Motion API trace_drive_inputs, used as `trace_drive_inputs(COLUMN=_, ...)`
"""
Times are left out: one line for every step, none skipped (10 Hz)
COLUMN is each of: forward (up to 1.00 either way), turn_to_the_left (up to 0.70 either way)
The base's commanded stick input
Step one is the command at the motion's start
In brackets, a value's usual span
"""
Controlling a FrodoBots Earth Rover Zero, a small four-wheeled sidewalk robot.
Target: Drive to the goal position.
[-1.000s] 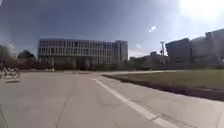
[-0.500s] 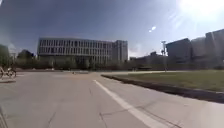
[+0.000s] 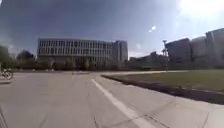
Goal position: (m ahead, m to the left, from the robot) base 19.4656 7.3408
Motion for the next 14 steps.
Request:
trace_drive_inputs(forward=0.70, turn_to_the_left=0.00)
trace_drive_inputs(forward=0.70, turn_to_the_left=0.00)
trace_drive_inputs(forward=0.70, turn_to_the_left=0.00)
trace_drive_inputs(forward=0.70, turn_to_the_left=0.00)
trace_drive_inputs(forward=0.70, turn_to_the_left=0.00)
trace_drive_inputs(forward=0.70, turn_to_the_left=0.00)
trace_drive_inputs(forward=0.70, turn_to_the_left=0.00)
trace_drive_inputs(forward=0.70, turn_to_the_left=0.00)
trace_drive_inputs(forward=0.70, turn_to_the_left=0.00)
trace_drive_inputs(forward=0.70, turn_to_the_left=0.00)
trace_drive_inputs(forward=0.70, turn_to_the_left=0.00)
trace_drive_inputs(forward=0.70, turn_to_the_left=0.00)
trace_drive_inputs(forward=0.70, turn_to_the_left=0.00)
trace_drive_inputs(forward=0.70, turn_to_the_left=0.00)
